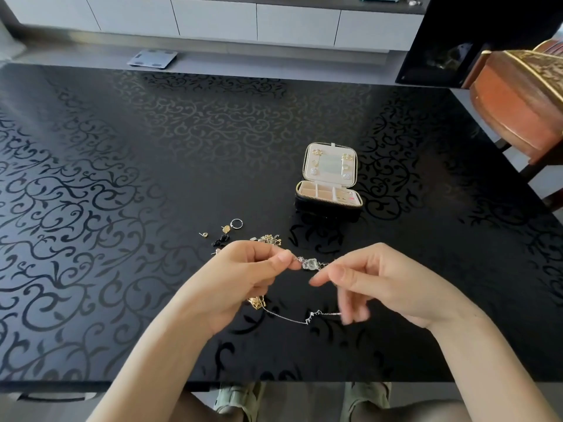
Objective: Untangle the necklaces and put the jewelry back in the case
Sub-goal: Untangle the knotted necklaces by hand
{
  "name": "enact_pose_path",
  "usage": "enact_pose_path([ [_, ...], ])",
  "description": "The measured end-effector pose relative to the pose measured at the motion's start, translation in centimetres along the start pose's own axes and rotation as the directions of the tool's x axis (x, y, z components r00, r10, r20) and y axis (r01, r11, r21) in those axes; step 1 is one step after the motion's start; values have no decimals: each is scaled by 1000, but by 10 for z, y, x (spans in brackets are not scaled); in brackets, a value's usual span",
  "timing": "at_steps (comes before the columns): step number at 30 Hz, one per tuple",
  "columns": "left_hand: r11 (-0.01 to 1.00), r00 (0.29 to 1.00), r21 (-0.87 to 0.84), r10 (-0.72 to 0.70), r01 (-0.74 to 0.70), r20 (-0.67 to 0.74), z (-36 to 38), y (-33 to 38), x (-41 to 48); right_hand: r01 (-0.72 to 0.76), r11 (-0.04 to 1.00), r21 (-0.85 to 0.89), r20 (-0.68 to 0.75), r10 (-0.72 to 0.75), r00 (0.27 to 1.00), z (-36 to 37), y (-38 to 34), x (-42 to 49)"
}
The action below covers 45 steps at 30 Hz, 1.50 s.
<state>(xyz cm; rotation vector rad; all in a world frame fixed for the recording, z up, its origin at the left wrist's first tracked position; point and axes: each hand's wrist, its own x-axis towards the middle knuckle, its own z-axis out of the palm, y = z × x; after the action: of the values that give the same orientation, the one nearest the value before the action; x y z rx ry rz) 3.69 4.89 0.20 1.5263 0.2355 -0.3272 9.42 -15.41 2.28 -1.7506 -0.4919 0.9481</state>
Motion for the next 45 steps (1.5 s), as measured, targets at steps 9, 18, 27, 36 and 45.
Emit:
enact_pose_path([
  [9,999,998,20,47,-46,-43,3,-1,1,126,989,-75,-232,-140,963,19,2,11],
  [18,946,975,307,160,-106,-155,8,-6,0,164,895,-414,-426,-350,834,33,5,17],
  [27,959,972,253,171,-127,-159,4,-7,0,174,927,-333,-456,-320,831,26,7,17],
  [36,958,970,232,203,-169,-133,7,-7,0,161,851,-500,-401,-392,828,30,8,20],
  [45,950,971,247,219,-189,-100,5,-7,1,178,908,-381,-361,-323,875,33,5,20],
])
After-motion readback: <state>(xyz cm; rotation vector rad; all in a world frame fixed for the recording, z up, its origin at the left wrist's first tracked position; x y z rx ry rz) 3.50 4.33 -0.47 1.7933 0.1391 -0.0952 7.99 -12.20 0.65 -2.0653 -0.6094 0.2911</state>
